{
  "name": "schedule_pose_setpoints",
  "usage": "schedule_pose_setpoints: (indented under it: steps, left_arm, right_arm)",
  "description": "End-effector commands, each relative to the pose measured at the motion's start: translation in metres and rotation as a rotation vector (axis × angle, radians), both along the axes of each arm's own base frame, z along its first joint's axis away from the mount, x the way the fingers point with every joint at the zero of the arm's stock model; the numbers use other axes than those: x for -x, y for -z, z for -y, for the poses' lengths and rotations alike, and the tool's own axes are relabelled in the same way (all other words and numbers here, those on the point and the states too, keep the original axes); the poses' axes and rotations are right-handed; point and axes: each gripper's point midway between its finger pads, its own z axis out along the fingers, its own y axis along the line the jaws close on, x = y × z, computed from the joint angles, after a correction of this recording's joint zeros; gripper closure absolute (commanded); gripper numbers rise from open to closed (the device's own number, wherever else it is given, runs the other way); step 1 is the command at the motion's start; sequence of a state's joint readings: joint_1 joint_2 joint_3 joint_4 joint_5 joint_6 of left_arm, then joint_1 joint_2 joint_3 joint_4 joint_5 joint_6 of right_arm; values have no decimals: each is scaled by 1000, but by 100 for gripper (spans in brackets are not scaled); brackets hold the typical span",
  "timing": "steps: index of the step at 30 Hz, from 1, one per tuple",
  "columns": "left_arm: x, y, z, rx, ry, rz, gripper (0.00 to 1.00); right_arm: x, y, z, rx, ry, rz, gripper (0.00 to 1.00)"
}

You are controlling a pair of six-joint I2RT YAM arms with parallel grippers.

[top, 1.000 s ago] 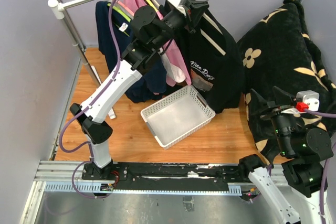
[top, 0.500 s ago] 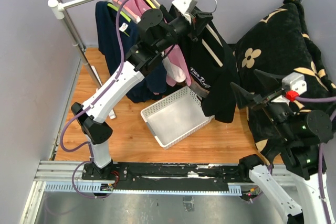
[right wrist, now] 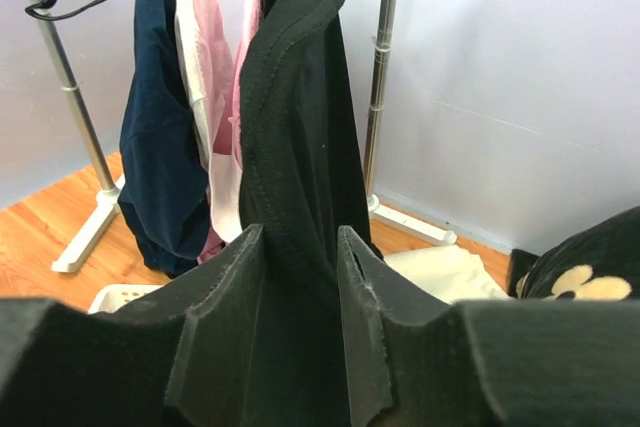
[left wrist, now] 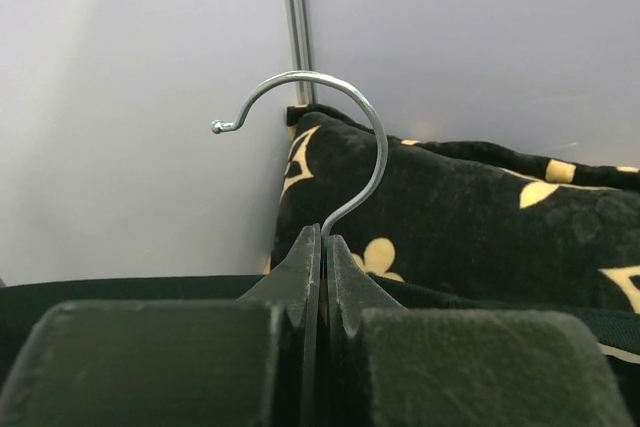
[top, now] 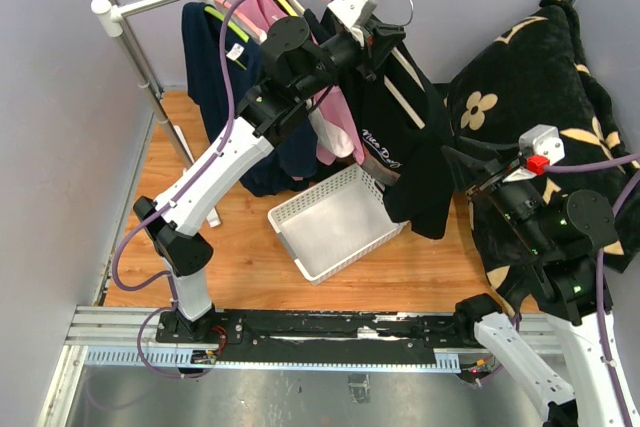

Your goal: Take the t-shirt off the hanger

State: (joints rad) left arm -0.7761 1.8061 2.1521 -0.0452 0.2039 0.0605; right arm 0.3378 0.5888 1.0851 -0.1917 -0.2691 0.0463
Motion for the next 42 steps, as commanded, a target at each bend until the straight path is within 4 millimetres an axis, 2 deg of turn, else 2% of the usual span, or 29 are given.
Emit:
schedule_pose_setpoints:
  steps: [1, 4, 10, 11, 15, 16, 18, 19, 25, 29, 36, 42]
  left_arm:
    - [21, -45, -19, 73, -3, 99, 100]
    - [20, -47, -19, 76, -6, 100, 100]
    - [17, -46, -19, 74, -19, 100, 100]
    - [16, -46, -18, 74, -21, 99, 100]
    - [15, -47, -17, 78, -21, 98, 99]
    - [15, -48, -16, 80, -17, 98, 99]
    - [16, -49, -15, 84, -9, 96, 100]
    - [16, -49, -15, 86, -8, 96, 100]
    - [15, -47, -16, 75, -14, 94, 100]
    - [14, -43, -15, 57, -20, 91, 100]
    - [5, -32, -14, 18, -50, 86, 100]
    - [-3, -22, -8, -16, -58, 84, 99]
  right_arm:
    - [4, 3, 1, 2, 0, 6, 69]
    - [5, 7, 2, 5, 5, 0, 85]
    - [8, 7, 6, 7, 21, 0, 97]
    - [9, 8, 7, 8, 21, -1, 97]
    - [9, 12, 7, 17, 24, -10, 75]
    - [9, 13, 7, 20, 25, -12, 77]
    - [8, 15, 8, 21, 31, -18, 93]
    - [7, 16, 9, 19, 36, -20, 98]
    - [7, 12, 15, 5, 67, -7, 99]
    - [9, 2, 31, -33, 151, 27, 99]
    - [25, -22, 81, -158, 375, 117, 99]
    - [28, -25, 107, -207, 504, 116, 99]
